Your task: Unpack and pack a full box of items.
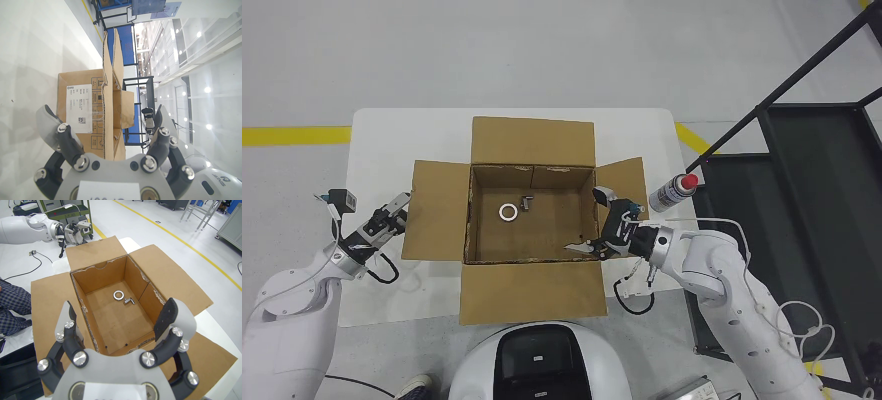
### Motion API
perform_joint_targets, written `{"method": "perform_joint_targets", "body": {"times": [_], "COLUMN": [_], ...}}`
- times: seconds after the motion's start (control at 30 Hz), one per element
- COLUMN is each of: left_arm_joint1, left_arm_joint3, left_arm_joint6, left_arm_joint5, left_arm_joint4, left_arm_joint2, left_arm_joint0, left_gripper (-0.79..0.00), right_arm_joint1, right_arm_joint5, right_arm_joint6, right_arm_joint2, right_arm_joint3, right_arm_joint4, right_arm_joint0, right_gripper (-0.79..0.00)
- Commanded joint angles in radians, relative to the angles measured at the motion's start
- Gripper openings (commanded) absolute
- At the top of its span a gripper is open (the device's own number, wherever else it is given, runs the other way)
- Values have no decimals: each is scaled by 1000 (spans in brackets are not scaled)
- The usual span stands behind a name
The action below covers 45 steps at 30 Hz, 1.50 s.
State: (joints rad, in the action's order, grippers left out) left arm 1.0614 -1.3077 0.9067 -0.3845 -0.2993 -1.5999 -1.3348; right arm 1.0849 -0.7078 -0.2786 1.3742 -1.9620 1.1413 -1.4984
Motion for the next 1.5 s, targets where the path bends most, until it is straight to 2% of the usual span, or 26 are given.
{"method": "perform_joint_targets", "body": {"times": [0.0,0.17,0.3,0.4,0.57,0.73,1.47], "left_arm_joint1": [0,0,0,0,0,0,0], "left_arm_joint3": [0,0,0,0,0,0,0], "left_arm_joint6": [0,0,0,0,0,0,0], "left_arm_joint5": [0,0,0,0,0,0,0], "left_arm_joint4": [0,0,0,0,0,0,0], "left_arm_joint2": [0,0,0,0,0,0,0], "left_arm_joint0": [0,0,0,0,0,0,0], "left_gripper": [0,0,0,0,0,0,0], "right_arm_joint1": [0,-1,0,0,6,8,8], "right_arm_joint5": [0,22,74,56,62,112,112], "right_arm_joint6": [0,-27,-192,-353,-506,-549,-549], "right_arm_joint2": [0,2,-42,-108,-190,-206,-206], "right_arm_joint3": [0,-12,-64,-67,-35,-22,-22], "right_arm_joint4": [0,27,28,70,68,74,74], "right_arm_joint0": [0,4,21,70,130,156,156], "right_gripper": [0,0,0,0,0,0,0]}}
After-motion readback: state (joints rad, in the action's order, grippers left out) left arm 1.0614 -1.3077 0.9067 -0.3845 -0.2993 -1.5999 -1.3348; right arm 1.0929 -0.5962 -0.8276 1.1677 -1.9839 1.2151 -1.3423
